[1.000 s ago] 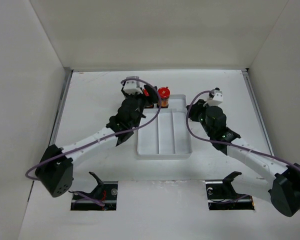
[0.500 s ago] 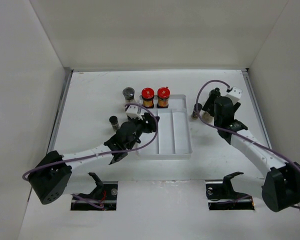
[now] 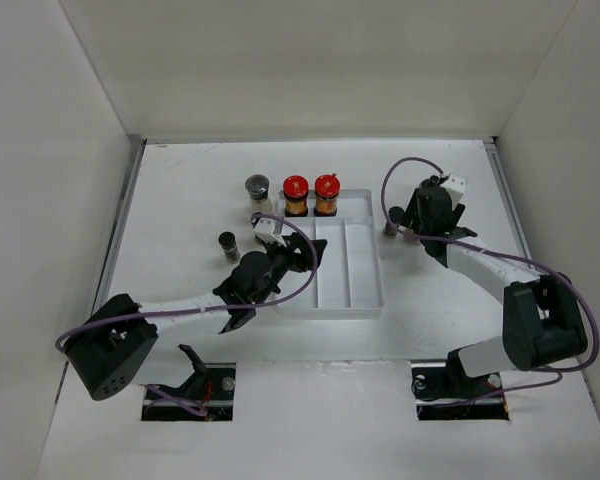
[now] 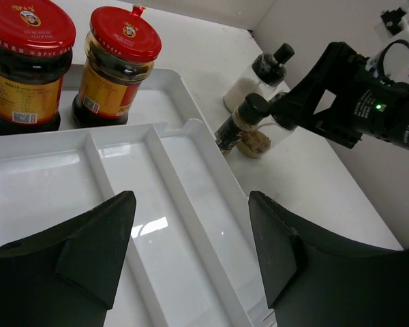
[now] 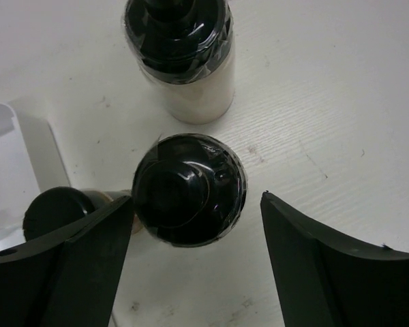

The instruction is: Organize the condiment bottles

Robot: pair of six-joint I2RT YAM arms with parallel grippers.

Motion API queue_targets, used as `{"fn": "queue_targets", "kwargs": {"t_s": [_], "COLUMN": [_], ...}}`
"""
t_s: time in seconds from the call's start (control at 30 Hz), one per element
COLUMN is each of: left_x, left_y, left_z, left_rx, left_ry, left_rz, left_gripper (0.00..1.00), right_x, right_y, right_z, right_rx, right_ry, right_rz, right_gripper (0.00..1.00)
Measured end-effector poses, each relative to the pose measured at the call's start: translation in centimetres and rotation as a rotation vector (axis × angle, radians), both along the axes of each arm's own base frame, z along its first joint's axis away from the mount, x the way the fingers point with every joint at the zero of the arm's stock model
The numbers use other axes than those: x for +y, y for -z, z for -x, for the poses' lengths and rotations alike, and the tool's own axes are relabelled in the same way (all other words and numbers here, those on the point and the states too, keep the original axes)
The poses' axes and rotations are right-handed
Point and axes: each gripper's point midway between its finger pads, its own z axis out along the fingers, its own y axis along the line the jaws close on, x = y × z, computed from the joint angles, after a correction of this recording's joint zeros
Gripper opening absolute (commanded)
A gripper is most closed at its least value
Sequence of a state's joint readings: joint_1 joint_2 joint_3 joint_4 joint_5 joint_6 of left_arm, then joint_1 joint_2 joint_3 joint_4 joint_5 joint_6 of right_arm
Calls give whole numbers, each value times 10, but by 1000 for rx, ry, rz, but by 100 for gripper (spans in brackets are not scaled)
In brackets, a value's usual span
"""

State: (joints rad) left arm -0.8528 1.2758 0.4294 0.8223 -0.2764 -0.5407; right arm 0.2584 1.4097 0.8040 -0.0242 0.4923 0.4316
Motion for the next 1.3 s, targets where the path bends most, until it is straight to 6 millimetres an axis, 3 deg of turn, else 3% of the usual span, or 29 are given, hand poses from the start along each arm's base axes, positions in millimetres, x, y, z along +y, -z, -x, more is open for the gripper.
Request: {"fn": "queue_targets", "kwargs": {"t_s": [0.13, 0.33, 0.43, 0.57, 0.7, 0.77, 0.87, 1.03, 1.17, 1.3], "left_x": [0, 1, 2, 2, 4, 6, 10, 18, 19, 20], "left_y": [3, 5, 6, 3, -7, -9, -5, -1, -2, -2], "left_z": [0, 1, 1, 2, 3, 2, 1, -2, -1, -1], "left_rx": [3, 2, 1, -5, -24, -30, -25, -20, -24, -25], "left_ry": [1, 0, 0, 0, -2, -5, -16, -36, -39, -39], "left_rz": [1, 3, 4, 13, 35, 42, 37, 32, 36, 37], "left_gripper": [66, 66, 66, 66, 66, 66, 66, 66, 66, 67], "right_x": [-5, -12, -12, 1, 31, 54, 91, 139, 155, 163], "right_y": [7, -14, -51, -118, -174, -187, -180, -118, -67, -44], "right_z": [-4, 1, 10, 17, 3, -12, -35, -62, -71, -74], "right_rx": [6, -63, -155, -316, -417, -437, -420, -287, -185, -141], "right_ry": [17, 43, 51, 15, -57, -107, -185, -295, -335, -350], "right_rz": [-6, -10, 6, 3, -6, -15, -19, 2, 2, -17], "right_gripper": [57, 50, 49, 49, 50, 50, 50, 50, 49, 50]}}
